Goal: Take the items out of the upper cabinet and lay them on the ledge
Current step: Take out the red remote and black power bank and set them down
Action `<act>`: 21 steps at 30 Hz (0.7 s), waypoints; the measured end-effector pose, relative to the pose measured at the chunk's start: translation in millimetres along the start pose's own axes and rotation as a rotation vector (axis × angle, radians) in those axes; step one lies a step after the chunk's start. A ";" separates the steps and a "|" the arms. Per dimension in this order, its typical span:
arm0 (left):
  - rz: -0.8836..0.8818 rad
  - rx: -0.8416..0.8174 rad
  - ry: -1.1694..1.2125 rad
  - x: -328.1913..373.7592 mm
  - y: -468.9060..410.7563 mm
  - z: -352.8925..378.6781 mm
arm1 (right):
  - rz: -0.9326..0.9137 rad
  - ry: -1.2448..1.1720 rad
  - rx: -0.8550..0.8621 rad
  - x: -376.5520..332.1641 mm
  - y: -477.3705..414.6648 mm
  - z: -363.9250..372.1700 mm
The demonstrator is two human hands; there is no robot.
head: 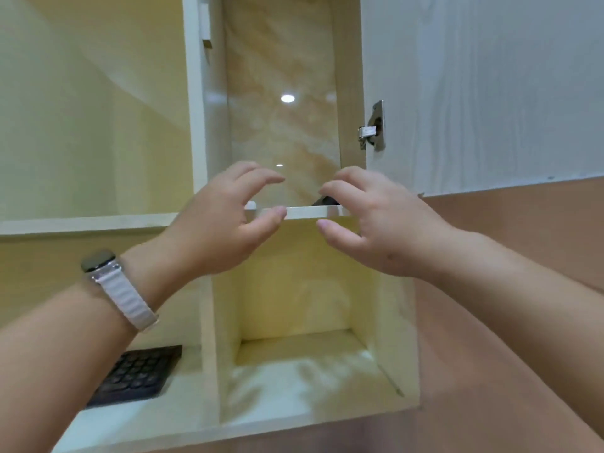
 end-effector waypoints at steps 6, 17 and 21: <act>-0.104 -0.401 -0.167 -20.5 -55.5 4.5 | -0.069 0.293 -0.302 2.2 -49.0 25.0; -0.406 -0.924 -0.504 -50.6 -64.7 45.0 | 0.039 0.437 -0.346 23.5 -67.0 43.9; -0.383 -0.901 -0.523 -51.8 -65.5 48.2 | 0.026 0.422 -0.305 21.2 -65.7 39.1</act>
Point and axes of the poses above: each hand's wrist, its own y-axis away from the middle knuckle, its own z-axis out of the palm, x = y × z, the point moved 8 cm from there along -y, towards the middle knuckle, and after that the axes turned 8 degrees about -x, right-handed, at the moved point
